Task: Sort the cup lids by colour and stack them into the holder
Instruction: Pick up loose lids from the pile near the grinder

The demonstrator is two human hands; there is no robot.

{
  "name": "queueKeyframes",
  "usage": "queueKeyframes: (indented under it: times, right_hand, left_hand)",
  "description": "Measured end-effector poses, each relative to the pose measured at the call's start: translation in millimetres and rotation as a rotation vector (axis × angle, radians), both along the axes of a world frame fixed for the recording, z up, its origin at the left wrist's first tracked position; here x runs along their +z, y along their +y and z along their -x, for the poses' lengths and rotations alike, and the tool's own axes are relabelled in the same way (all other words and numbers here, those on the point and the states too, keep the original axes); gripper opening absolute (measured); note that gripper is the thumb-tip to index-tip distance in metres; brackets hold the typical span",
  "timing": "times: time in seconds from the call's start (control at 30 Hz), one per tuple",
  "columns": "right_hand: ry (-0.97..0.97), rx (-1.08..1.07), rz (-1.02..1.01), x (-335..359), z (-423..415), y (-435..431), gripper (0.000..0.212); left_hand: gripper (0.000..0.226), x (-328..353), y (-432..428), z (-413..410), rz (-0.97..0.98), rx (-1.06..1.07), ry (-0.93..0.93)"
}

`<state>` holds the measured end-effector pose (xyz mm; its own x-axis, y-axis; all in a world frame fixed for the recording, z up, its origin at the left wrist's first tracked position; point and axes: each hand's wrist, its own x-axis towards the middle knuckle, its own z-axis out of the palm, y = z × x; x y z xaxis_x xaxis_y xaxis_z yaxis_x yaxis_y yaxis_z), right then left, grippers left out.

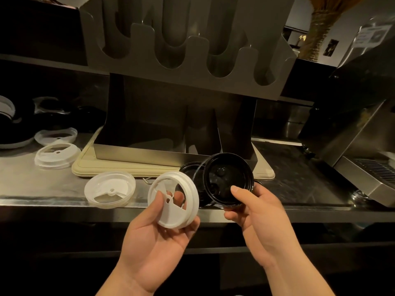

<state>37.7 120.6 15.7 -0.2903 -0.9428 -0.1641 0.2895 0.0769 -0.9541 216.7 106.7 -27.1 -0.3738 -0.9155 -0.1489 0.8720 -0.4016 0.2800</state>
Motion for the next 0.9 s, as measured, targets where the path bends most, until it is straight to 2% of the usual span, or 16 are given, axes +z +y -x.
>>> queueKeyframes:
  times: [0.13,0.33,0.47,0.57,0.67,0.9]
  right_hand:
    - [-0.040,-0.011,-0.029,-7,0,-3,0.023]
    - [0.096,-0.141,0.043,-8,10,-10,0.026]
    - [0.104,-0.185,0.035,-8,24,-23,0.033]
    - [0.158,-0.158,0.029,-3,35,-40,0.023]
    - [0.324,-0.109,0.031,13,39,-60,0.018]
    - [1.065,0.118,0.180,37,15,-114,0.013]
  left_hand:
    - [0.076,0,-1,-3,0.016,0.011,0.001]
    - [0.089,-2,-5,-10,0.021,0.032,0.006]
    - [0.087,-5,-7,-12,0.016,0.044,-0.008]
    - [0.086,-6,-11,-16,0.024,0.051,-0.031]
    - [0.078,-5,-13,-19,0.064,0.013,-0.109]
    - [0.082,-16,-18,-23,0.020,-0.057,-0.159]
